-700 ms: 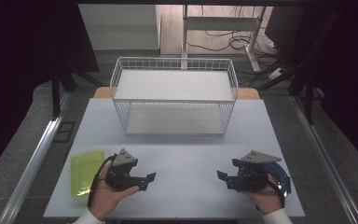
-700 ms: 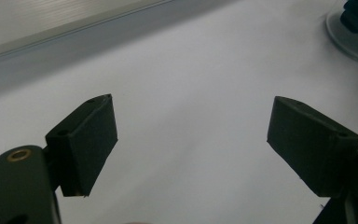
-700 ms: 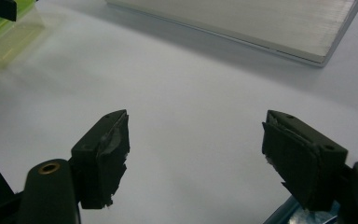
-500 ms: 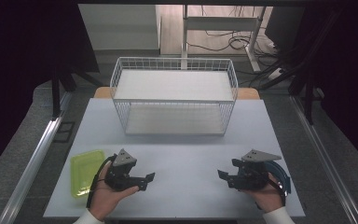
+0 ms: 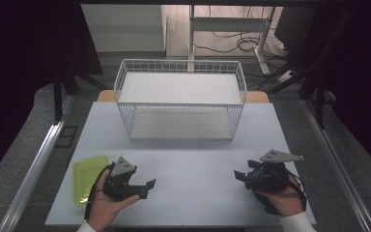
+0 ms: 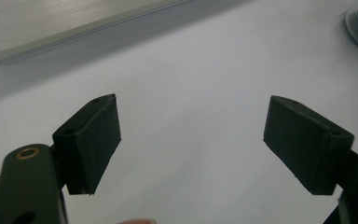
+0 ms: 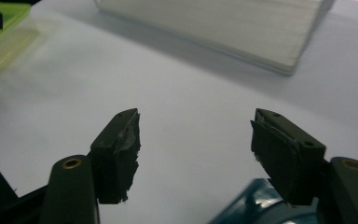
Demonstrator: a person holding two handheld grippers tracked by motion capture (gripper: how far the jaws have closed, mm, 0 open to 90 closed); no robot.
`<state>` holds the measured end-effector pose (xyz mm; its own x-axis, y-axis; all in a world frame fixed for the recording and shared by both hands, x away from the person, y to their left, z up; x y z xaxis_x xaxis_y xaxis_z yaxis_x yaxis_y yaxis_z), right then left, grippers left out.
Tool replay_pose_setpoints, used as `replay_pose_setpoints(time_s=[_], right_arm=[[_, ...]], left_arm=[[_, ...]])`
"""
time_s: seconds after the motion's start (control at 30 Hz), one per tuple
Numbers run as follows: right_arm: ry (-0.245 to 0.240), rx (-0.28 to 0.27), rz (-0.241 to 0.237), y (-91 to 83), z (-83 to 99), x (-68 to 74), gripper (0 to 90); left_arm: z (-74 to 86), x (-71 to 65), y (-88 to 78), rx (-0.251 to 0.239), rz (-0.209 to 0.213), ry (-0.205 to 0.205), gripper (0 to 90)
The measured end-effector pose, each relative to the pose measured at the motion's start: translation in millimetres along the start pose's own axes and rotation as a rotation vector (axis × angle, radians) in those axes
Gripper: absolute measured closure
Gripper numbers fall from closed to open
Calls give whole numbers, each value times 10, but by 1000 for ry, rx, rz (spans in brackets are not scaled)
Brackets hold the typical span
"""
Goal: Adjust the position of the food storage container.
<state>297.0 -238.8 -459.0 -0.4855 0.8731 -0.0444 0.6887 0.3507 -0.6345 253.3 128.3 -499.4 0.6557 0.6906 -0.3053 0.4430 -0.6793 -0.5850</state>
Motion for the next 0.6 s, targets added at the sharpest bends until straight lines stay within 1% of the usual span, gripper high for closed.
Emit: replay_pose_setpoints(time_s=[0.03, 0.07, 0.2, 0.23, 0.3, 0.33, 0.37, 0.4, 0.5, 0.6], right_arm=[[10, -3, 6, -26, -4, -48, 336], [25, 0, 25, -71, 9, -152, 363], [59, 24, 78, -153, 54, -371, 455], [59, 24, 78, -153, 54, -371, 455], [81, 34, 107, -203, 84, -480, 520], [95, 40, 126, -243, 117, -574, 571], [95, 40, 126, -243, 117, -574, 571], [110, 49, 143, -274, 158, -663, 611], [133, 59, 167, -308, 214, -767, 667], [143, 62, 172, -341, 247, -811, 701]], left_arm=[[-6, 4, 9, 0, 3, -1, 187], [-10, 19, 31, 5, 4, 3, 187], [-7, 36, 87, 23, 14, 0, 185], [-4, 40, 102, 30, 18, 0, 185], [-1, 48, 122, 39, 25, 4, 184], [-2, 59, 129, 40, 24, 0, 184], [-2, 59, 129, 40, 24, 0, 184], [-5, 67, 131, 41, 23, -4, 184], [-8, 74, 129, 39, 26, -16, 181], [-4, 65, 123, 40, 27, -16, 181]])
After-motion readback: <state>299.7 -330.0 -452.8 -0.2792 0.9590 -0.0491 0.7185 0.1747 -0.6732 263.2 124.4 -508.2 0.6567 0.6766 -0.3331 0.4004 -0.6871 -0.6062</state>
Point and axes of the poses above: each handheld gripper's, and its own axes: y roughly forward along the jaws, z roughly out of its underside, x roughly to its left, the point moved 5 cm from there along y, roughly forward along the jaws, and after that the axes turned 14 degrees about z, right-handed, at the moved point
